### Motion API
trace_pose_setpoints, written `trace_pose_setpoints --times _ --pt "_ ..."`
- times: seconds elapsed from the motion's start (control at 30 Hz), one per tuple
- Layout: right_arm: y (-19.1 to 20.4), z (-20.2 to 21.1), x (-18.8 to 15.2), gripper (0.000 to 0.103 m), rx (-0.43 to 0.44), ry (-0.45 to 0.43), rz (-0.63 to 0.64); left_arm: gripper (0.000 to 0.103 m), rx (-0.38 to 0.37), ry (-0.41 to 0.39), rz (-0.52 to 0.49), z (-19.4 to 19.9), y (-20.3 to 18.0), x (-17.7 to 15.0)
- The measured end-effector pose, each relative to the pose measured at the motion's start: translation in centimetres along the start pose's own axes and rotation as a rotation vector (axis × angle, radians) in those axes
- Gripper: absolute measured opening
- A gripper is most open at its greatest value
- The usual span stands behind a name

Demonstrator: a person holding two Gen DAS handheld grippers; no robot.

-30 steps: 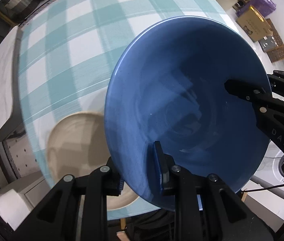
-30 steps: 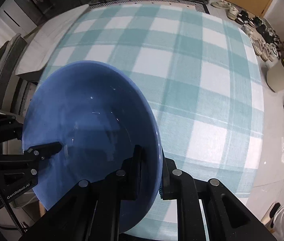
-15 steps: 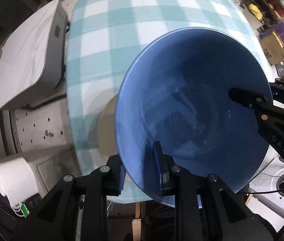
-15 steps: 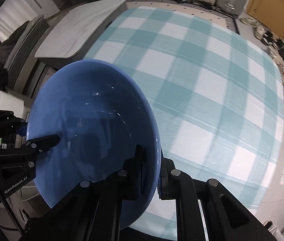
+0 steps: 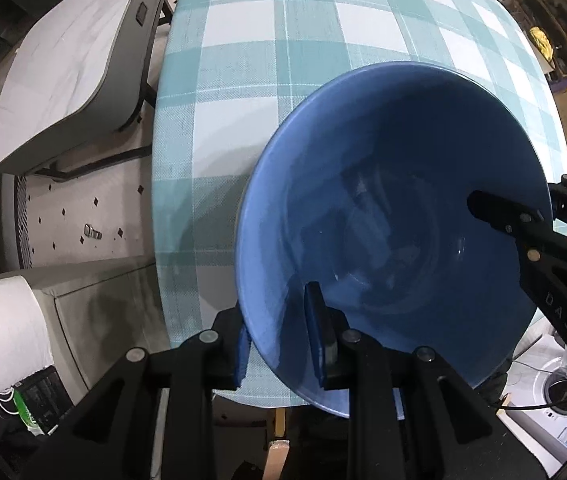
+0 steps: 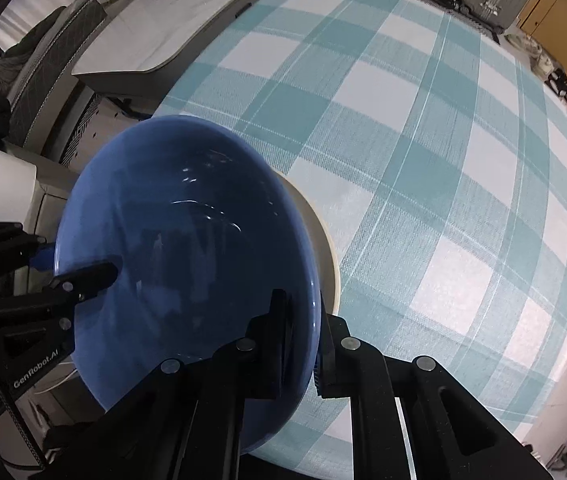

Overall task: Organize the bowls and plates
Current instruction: 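Lower the stacked bowls onto the cream plate stack and open both tools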

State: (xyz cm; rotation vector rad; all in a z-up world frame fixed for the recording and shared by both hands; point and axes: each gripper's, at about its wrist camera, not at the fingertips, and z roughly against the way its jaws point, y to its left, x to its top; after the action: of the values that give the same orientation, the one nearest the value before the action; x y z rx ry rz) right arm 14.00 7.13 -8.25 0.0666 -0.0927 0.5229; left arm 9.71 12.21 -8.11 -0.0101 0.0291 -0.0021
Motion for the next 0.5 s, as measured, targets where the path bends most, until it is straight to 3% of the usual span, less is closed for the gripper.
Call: trace_pose_setpoints --times 0.27,0.37,0.43,0.5 --pt "-0.12 -0.23 -0.33 0.011 -0.007 0.005 0.005 0.023 -0.012 -0.018 -0.01 -0.05 0.23 -0.36" --pt "-0.11 -0.28 -0.2 0.012 -0.016 0.003 0.01 0.036 -0.041 -0.016 -0.005 -0.1 0.45 -0.19" --pt "0.02 -0.2 -0.23 0.014 -0.026 -0.011 0.029 0.054 -0.025 -0.017 0.006 -0.18 0.51 0.03" --pt "0.24 0.0 -0.3 0.024 -0.058 -0.039 0.06 0.053 -0.019 -0.015 0.013 -0.17 0.54 0.17"
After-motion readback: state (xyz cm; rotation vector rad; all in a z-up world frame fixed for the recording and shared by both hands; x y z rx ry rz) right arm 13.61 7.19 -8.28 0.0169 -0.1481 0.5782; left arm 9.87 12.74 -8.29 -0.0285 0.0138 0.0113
